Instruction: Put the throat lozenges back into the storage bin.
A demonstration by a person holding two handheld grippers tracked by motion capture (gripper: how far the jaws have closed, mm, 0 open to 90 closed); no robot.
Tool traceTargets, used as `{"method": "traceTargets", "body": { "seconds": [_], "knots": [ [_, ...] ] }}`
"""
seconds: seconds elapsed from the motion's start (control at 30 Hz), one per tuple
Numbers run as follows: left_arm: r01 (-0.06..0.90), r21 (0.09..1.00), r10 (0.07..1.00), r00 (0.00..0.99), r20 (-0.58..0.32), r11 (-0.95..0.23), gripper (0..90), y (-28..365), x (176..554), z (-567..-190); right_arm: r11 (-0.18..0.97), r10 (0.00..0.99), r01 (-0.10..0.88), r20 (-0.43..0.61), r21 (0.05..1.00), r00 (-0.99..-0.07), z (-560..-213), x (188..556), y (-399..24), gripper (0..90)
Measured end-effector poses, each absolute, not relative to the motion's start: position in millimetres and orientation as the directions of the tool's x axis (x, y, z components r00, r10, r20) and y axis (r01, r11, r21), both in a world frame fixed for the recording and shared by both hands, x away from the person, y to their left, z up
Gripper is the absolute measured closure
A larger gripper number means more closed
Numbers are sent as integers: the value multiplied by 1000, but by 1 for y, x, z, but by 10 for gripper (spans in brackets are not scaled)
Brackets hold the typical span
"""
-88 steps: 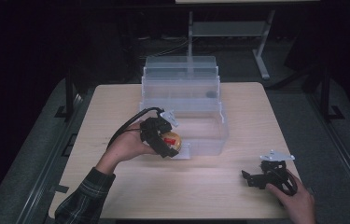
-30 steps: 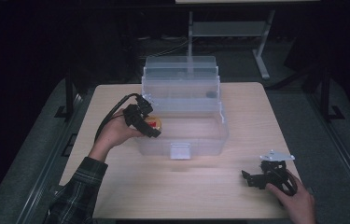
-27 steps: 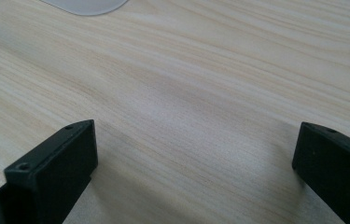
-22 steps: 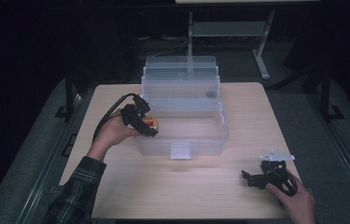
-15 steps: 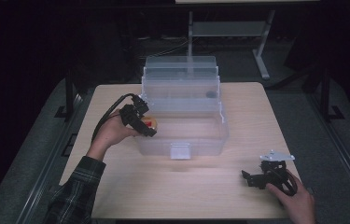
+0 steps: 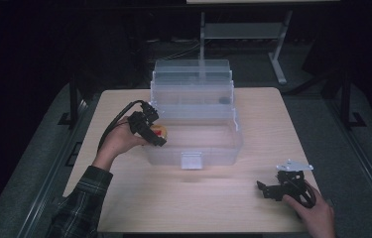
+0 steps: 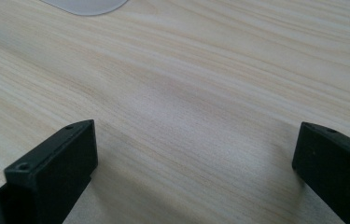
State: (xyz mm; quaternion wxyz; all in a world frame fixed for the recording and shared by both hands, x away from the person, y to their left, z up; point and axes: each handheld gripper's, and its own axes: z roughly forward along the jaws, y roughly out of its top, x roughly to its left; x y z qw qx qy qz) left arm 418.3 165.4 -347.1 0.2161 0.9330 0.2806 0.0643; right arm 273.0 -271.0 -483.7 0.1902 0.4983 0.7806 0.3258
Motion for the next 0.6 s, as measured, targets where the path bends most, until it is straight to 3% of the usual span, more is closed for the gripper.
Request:
{"method": "traceTargets", "body": {
  "seconds": [0.6],
  "knots": [
    [485,463,549,836,3,-742,185,170,416,-342,291,902,654,28,698,-431,-484,273,-271,0]
  ]
}}
